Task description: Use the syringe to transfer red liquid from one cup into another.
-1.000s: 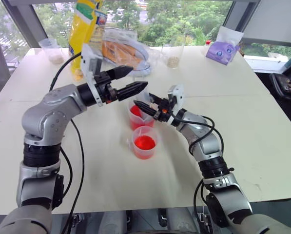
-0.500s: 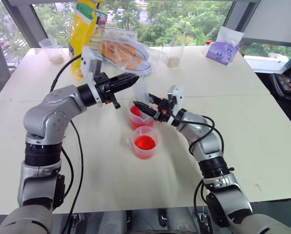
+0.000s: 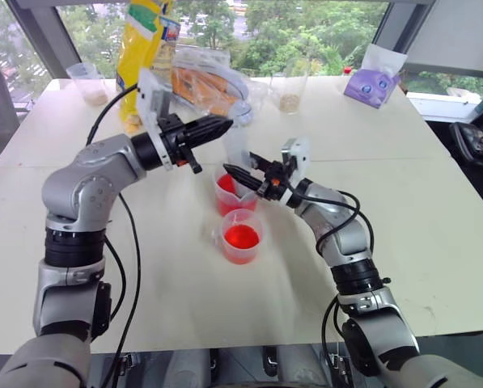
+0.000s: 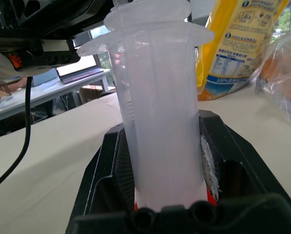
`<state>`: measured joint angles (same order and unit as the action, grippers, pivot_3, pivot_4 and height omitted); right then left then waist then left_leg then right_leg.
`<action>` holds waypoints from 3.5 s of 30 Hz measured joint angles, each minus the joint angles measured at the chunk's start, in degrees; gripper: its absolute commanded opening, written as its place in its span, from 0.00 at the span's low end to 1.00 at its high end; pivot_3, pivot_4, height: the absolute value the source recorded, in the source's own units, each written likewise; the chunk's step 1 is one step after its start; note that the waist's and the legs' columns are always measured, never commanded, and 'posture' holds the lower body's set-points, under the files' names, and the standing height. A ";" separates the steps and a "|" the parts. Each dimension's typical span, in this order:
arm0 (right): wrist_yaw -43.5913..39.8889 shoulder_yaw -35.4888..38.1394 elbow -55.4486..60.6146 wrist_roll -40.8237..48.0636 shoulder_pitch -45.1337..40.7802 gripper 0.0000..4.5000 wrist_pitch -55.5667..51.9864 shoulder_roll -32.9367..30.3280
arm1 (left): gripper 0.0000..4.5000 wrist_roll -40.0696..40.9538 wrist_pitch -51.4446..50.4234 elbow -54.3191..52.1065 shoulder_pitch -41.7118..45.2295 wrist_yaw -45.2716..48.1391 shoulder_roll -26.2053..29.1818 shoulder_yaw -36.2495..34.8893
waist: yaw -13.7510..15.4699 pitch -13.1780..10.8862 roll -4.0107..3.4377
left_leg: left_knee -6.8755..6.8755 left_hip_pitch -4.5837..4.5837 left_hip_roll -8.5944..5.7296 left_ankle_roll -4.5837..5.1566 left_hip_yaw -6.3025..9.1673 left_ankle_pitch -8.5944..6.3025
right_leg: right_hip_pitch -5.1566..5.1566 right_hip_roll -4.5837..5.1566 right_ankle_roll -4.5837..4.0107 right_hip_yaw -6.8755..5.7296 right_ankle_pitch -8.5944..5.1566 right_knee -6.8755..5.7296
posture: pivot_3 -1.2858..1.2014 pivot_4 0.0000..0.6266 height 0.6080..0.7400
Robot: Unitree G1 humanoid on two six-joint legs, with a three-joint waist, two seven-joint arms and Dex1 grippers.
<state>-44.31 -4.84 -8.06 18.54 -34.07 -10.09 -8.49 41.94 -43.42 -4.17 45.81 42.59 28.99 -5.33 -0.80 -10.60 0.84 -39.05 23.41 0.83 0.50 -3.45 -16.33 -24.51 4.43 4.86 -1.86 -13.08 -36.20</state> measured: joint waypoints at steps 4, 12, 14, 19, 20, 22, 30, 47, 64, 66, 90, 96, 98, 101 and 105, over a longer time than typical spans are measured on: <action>0.02 0.51 0.25 0.31 -0.26 0.32 -0.12 -0.01 | 0.00 0.01 -0.06 0.72 1.58 0.08 0.02 0.00 | -0.02 0.00 0.00 | 0.00 0.00 0.00 0.00 0.00 0.00 | 0.00 0.00 0.01 0.00 0.00 0.00 | 0.52 0.24 1.00; 0.01 0.50 0.25 0.34 -0.14 0.32 -0.47 0.00 | 0.00 -0.06 -0.05 1.34 2.34 0.29 0.32 0.00 | -0.05 0.00 0.00 | 0.00 0.00 0.00 0.00 0.00 0.00 | -0.01 0.00 0.01 0.00 0.01 0.00 | 0.52 0.24 1.00; 0.01 0.50 0.25 0.34 0.02 0.32 -0.51 0.01 | 0.00 -0.10 -0.05 1.37 2.36 0.29 0.32 0.00 | -0.05 0.00 0.00 | 0.00 0.00 0.00 0.00 0.00 0.00 | 0.00 0.00 0.01 0.00 0.01 0.00 | 0.52 0.24 1.00; 0.01 0.49 0.27 0.38 0.15 0.32 -0.68 0.06 | 0.00 -0.18 -0.05 1.44 2.70 0.27 0.35 0.00 | -0.02 0.00 0.00 | 0.00 0.00 0.00 0.00 0.00 0.00 | 0.00 0.00 0.01 0.00 0.01 0.00 | 0.52 0.24 1.00; 0.01 0.49 0.32 0.42 0.15 0.32 -0.68 0.07 | 0.00 -0.19 -0.05 1.45 2.86 0.27 0.36 0.00 | -0.03 0.00 0.00 | 0.00 0.00 0.00 0.00 0.00 0.00 | 0.00 0.00 0.01 0.00 0.01 0.00 | 0.52 0.24 1.00; 0.01 0.49 0.35 0.46 0.16 0.32 -0.70 0.07 | 0.00 -0.19 -0.05 1.45 2.99 0.27 0.42 -0.02 | -0.04 0.00 0.00 | 0.00 0.00 0.00 0.00 0.00 0.00 | 0.00 0.00 0.01 0.00 0.01 0.00 | 0.52 0.24 1.00; 0.03 0.50 0.97 0.67 0.15 0.32 -1.70 0.11 | 0.00 -0.12 -0.05 1.31 3.01 0.14 0.60 -0.11 | -0.03 0.00 0.00 | 0.00 0.00 0.00 0.00 0.00 0.00 | -0.01 0.00 0.02 0.00 0.01 0.00 | 0.52 0.24 1.00; 0.15 0.58 5.72 4.19 -3.30 0.32 -7.51 0.09 | 1.00 9.03 -5.23 -5.26 -3.79 1.87 6.51 -8.39 | -0.19 0.00 0.00 | 0.01 0.00 0.02 -0.01 0.04 0.00 | -0.03 0.01 0.01 0.00 0.01 -0.02 | 0.52 0.24 1.00; 0.75 11.91 24.66 35.37 -8.23 0.32 -34.66 -9.88 | 1.00 12.56 -7.37 -7.10 -7.13 4.00 12.52 -9.97 | 0.04 0.00 -0.01 | 0.01 0.03 0.01 0.00 0.08 0.00 | -0.01 0.08 0.00 -0.05 0.01 0.01 | 0.52 0.24 1.00; 0.64 11.86 26.09 37.23 -6.13 0.32 -36.35 -10.91 | 1.00 12.79 -7.37 -6.98 -5.76 4.05 12.44 -9.90 | 0.05 0.00 -0.01 | 0.01 0.03 0.00 0.00 0.08 0.00 | -0.01 0.06 0.00 -0.05 0.01 0.01 | 0.52 0.24 1.00; -3.47 2.91 25.87 27.33 5.15 0.32 -25.58 -10.64 | 1.00 26.17 -16.31 -9.09 2.69 8.65 11.20 -6.02 | 0.06 -0.01 0.01 | -0.01 0.03 -0.01 0.00 0.07 0.00 | -0.01 -0.01 0.02 -0.02 0.00 0.02 | 0.52 0.24 1.00; -3.85 2.82 25.89 27.34 5.15 0.32 -25.69 -10.73 | 1.00 26.09 -16.27 -7.10 4.65 10.64 10.75 -4.55 | 0.06 -0.01 0.01 | -0.02 0.03 -0.01 0.00 0.07 0.01 | -0.01 -0.02 0.02 -0.03 0.00 0.02 | 0.52 0.24 1.00; -3.89 2.82 25.89 27.34 5.15 0.32 -25.69 -10.77 | 1.00 26.09 -16.27 -6.95 4.65 11.31 10.76 -4.43 | 0.01 -0.01 0.01 | -0.02 0.03 -0.01 0.00 0.07 0.01 | -0.01 -0.02 0.02 -0.03 0.00 0.01 | 0.52 0.24 1.00; -3.95 2.82 25.89 27.32 5.15 0.32 -25.69 -10.78 | 0.88 26.06 -16.27 -6.52 4.65 12.68 10.92 -4.42 | 0.04 -0.01 0.01 | -0.02 0.03 -0.01 0.00 0.08 0.01 | -0.01 -0.02 0.02 -0.02 0.00 0.01 | 0.52 0.24 1.00; -4.38 2.42 25.98 27.29 5.14 0.32 -25.68 -10.80 | 0.46 25.43 -16.29 -4.94 5.13 15.13 11.82 -4.29 | 0.05 -0.01 0.01 | -0.02 0.03 -0.01 0.00 0.08 0.01 | -0.01 -0.03 0.02 -0.03 -0.01 0.01 | 0.52 0.24 1.00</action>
<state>-48.69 -2.42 17.92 45.83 -28.93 -35.77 -19.29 67.37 -59.71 -9.11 50.94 57.72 40.81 -9.62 -0.75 -10.62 0.86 -39.07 23.44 0.82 0.50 -3.37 -16.33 -24.52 4.40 4.88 -1.89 -13.08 -36.19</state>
